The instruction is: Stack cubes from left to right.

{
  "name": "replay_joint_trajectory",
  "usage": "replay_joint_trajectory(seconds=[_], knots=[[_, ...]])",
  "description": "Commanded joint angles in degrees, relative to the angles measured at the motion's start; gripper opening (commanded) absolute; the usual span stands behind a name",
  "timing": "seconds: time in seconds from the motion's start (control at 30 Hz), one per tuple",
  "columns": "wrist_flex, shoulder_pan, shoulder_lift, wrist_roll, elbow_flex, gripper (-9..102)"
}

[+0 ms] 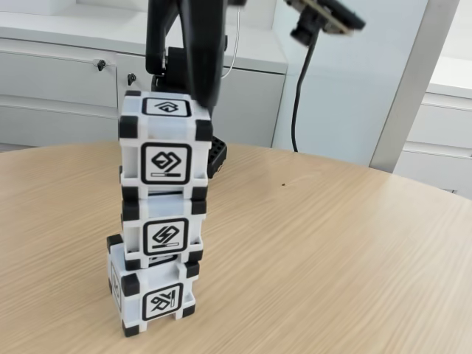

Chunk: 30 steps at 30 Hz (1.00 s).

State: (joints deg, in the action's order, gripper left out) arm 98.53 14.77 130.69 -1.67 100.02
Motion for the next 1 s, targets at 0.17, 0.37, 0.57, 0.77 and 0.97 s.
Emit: replay_joint_trajectory(seconds=[0.17,0.37,0.57,0.77,0.97], knots=[[0.1,-6.8,7.8,-3.1,-1.4,42],[0.0,-14.8,14.0,-5.8,-0.6,38],[0.0,-20.0,17.8,-7.1,-0.4,26],[0.0,-20.1,20.0,-8.5,-0.2,17],[-0.6,-20.1,30.1,-9.8,6.3,14]])
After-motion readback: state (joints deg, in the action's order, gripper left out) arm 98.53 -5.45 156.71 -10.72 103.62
